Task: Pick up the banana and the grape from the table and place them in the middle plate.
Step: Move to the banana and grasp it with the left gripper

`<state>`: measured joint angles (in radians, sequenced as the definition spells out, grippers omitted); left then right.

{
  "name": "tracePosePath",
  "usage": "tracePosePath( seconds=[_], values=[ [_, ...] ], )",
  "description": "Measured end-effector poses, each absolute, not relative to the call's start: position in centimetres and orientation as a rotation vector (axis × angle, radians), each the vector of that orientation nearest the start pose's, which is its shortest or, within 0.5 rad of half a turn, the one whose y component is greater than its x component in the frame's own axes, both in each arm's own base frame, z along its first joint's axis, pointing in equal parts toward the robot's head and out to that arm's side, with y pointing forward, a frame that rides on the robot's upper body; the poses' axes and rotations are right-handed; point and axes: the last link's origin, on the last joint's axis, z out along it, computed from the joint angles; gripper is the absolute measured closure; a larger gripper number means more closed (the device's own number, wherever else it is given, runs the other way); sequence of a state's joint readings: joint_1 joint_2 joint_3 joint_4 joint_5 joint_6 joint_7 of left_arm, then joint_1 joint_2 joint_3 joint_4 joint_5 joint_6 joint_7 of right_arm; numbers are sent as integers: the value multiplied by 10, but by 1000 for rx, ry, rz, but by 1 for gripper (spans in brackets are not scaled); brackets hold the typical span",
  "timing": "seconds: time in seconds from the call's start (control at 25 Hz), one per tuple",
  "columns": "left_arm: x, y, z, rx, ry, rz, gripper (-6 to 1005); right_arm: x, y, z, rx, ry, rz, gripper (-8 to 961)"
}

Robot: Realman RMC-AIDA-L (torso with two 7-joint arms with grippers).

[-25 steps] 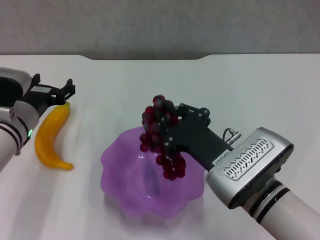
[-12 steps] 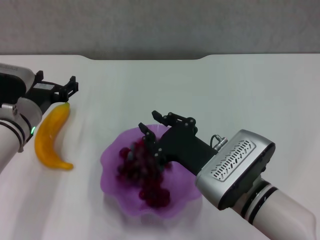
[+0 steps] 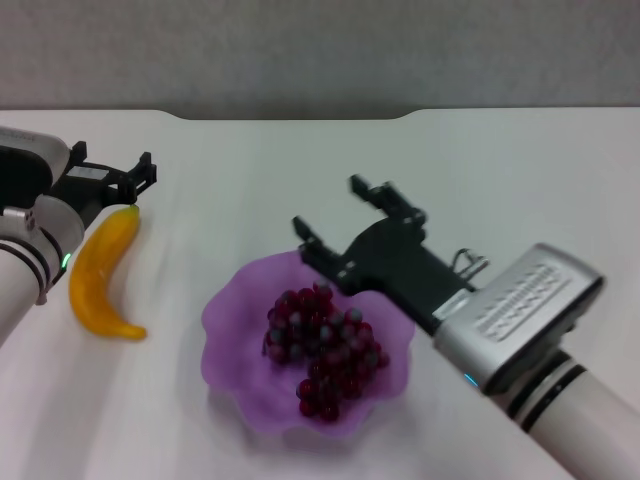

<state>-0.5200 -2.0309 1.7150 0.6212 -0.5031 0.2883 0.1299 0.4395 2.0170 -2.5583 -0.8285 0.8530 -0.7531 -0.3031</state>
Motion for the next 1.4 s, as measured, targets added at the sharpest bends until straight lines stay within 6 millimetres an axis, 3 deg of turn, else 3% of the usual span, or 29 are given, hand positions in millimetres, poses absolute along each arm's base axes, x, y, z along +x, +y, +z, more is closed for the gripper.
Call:
tracePosePath(
  seconds=[0.52, 1.2, 1.4],
  values=[
    [-283, 428, -1, -1713, -674, -356, 108, 216, 343, -67, -1871, 392, 867, 62],
    [-283, 427, -1, -1709, -665, -363, 107, 293, 360, 8, -1512, 482, 791, 61],
    [-283, 427, -1, -1709, -664, -364, 107, 312, 353, 30, -1364, 516, 790, 61]
  ],
)
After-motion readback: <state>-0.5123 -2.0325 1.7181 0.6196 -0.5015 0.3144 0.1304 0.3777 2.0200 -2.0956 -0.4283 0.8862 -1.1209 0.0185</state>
